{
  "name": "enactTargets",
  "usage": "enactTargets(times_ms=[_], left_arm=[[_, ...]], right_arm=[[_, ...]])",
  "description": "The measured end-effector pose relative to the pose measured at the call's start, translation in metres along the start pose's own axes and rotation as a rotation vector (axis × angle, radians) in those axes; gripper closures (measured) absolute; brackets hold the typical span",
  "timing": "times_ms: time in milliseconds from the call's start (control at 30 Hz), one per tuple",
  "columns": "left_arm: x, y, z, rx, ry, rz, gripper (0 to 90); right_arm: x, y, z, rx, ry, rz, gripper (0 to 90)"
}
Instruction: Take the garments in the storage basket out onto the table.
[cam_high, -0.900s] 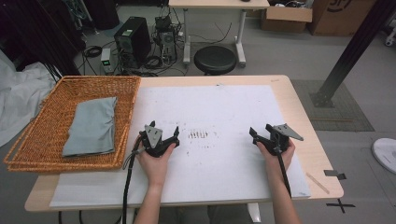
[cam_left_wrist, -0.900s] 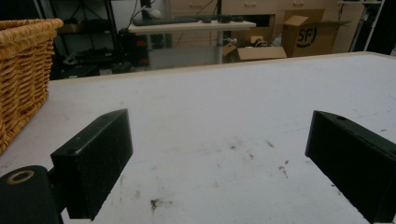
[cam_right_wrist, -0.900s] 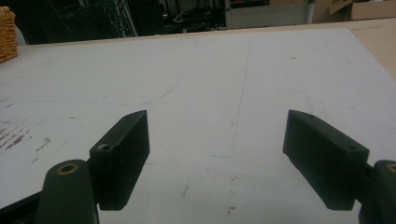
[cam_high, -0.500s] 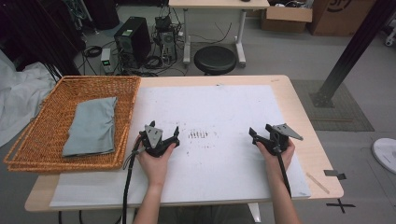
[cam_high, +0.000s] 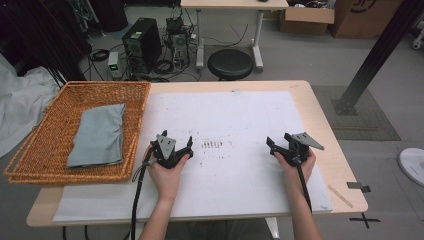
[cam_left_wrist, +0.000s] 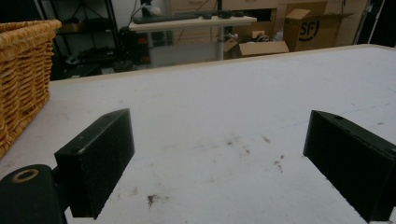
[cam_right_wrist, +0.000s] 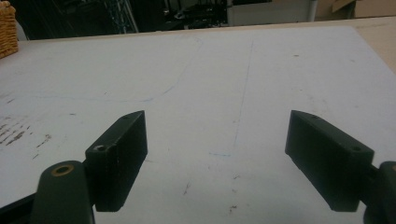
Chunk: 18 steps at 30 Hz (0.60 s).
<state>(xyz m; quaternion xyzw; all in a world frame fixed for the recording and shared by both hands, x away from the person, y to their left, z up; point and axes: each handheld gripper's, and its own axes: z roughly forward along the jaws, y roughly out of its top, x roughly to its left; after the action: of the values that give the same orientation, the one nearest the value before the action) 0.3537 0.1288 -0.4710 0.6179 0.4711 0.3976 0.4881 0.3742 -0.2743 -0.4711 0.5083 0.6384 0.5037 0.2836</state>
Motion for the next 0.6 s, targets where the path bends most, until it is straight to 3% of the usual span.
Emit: enactTargets(times_ms=[133,200,367,400,467,500,600], left_arm=[[-0.003,0.011,-0.010,-0.021,-0.042,-0.021,9.2],[-0.005,0.020,-0.017,-0.024,-0.089,-0.035,9.0],[-0.007,0.041,-0.030,-0.041,-0.145,-0.036,9.0],[-0.004,0.054,-0.037,-0.060,-0.166,-0.048,9.1],[-0.002,0.060,-0.041,-0.069,-0.174,-0.054,9.0],[0.004,0.071,-0.048,-0.085,-0.183,-0.069,8.9],[0.012,0.081,-0.054,-0.093,-0.183,-0.076,8.9]], right_arm=[[0.000,0.000,0.000,0.006,0.002,-0.003,19.7],[0.000,0.000,0.000,0.009,0.000,-0.005,18.7],[0.000,0.000,0.000,0.007,0.002,-0.002,18.6],[0.000,0.000,0.000,0.006,0.000,0.000,18.4],[0.000,0.000,0.000,0.005,0.000,0.000,18.5],[0.000,0.000,0.000,0.005,0.000,0.001,18.4],[0.000,0.000,0.000,0.005,0.001,0.000,18.4]])
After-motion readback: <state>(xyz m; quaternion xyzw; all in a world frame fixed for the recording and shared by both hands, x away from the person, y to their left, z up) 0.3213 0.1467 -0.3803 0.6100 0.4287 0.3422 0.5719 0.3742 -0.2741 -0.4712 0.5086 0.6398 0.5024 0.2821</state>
